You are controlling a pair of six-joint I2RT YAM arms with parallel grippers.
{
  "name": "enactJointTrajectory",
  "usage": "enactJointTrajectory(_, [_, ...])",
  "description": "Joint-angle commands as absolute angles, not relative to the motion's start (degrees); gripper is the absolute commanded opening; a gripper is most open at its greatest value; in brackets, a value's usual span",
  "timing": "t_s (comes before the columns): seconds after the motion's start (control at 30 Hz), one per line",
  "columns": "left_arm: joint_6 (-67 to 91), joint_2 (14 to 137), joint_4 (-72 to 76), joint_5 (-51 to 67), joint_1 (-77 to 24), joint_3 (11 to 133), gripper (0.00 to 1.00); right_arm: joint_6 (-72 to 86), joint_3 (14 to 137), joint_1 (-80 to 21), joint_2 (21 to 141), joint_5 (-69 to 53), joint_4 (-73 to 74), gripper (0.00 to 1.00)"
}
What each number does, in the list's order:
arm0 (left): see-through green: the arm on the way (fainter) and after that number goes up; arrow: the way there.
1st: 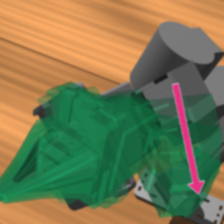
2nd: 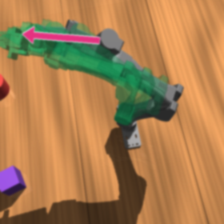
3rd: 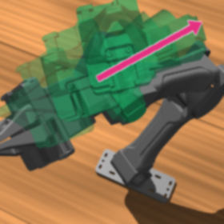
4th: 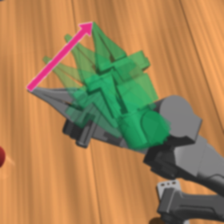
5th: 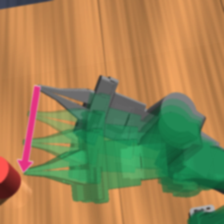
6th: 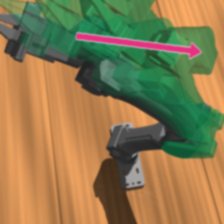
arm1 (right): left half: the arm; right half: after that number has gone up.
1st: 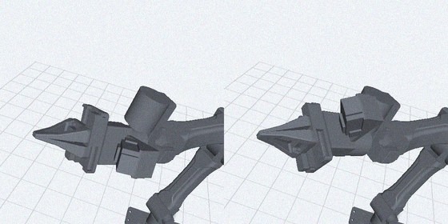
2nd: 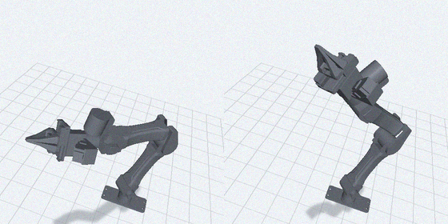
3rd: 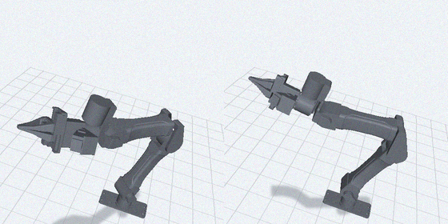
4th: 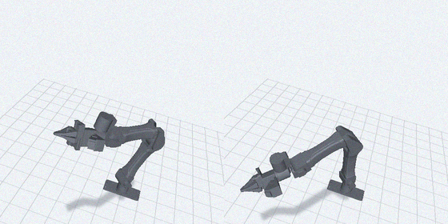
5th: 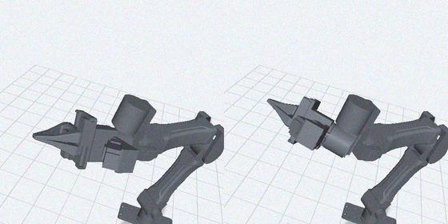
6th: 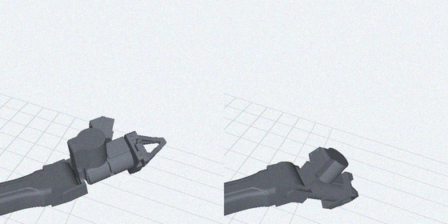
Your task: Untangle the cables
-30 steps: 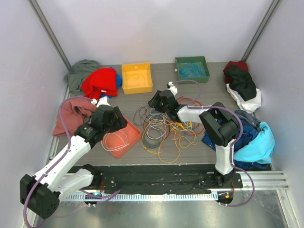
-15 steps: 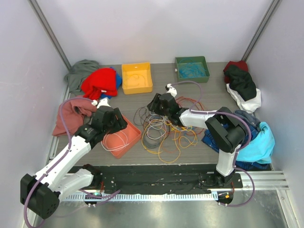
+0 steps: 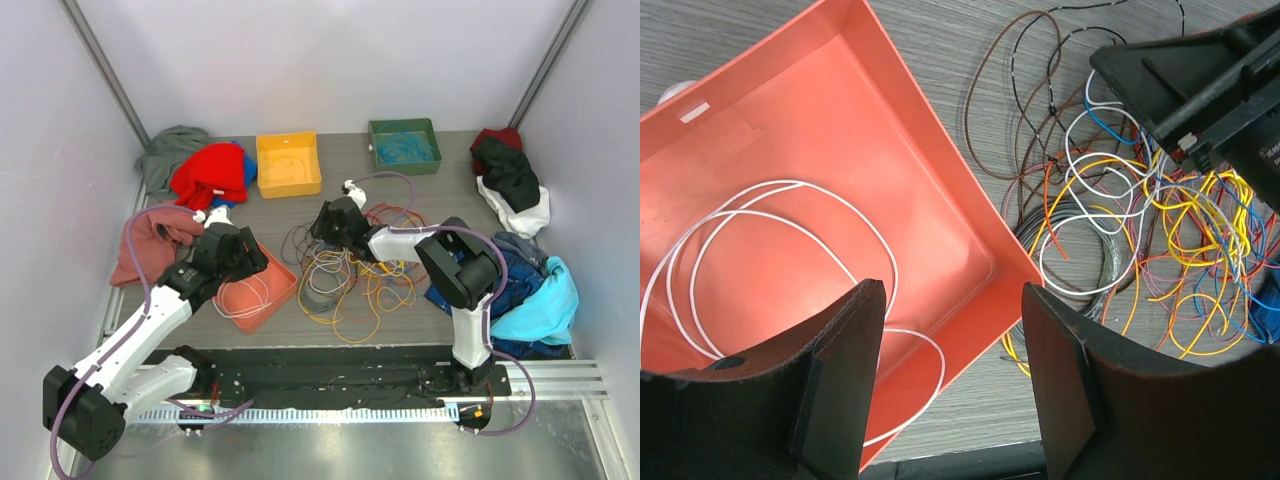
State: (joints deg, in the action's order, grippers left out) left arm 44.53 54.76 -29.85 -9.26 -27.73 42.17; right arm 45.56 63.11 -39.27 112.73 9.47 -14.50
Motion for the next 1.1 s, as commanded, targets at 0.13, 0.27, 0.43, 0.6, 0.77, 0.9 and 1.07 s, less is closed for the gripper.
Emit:
enactJointTrajectory(0.13, [43.9, 54.9, -29.3, -9.8, -27.5, 42.4, 0.61, 43.8, 70.1, -38.2, 117.0, 10.3, -16.4, 0.57])
enactJointTrajectory(0.27, [43.9, 55.0, -29.5, -9.8, -27.5, 42.4, 0.61, 44.0, 71.0, -37.6, 118.7, 10.1, -17.0, 0.51])
enactJointTrajectory(0.43, [43.9, 55.1, -29.6, -9.9, -27.4, 42.4, 0.61, 44.0, 69.8, -37.6, 117.5, 10.5, -18.4, 0.3])
enactJointTrajectory(0.6, [43.9, 54.9, -29.4, -9.6, -27.5, 42.4, 0.61, 43.5, 66.4, -37.5, 113.3, 11.3, -18.6, 0.11])
enactJointTrajectory(0.77, [43.9, 54.2, -29.4, -9.1, -27.4, 42.2, 0.61, 42.7, 62.3, -37.8, 107.9, 12.1, -17.5, 0.04])
enactJointTrajectory(0.9, [44.1, 52.7, -29.4, -9.4, -27.4, 41.6, 0.61, 40.4, 58.1, -39.2, 99.8, 13.9, -15.8, 0.01])
enactJointTrajectory(1.07, [44.4, 51.9, -29.1, -9.2, -27.5, 41.7, 0.61, 36.5, 55.5, -42.8, 86.6, 16.3, -11.3, 0.01])
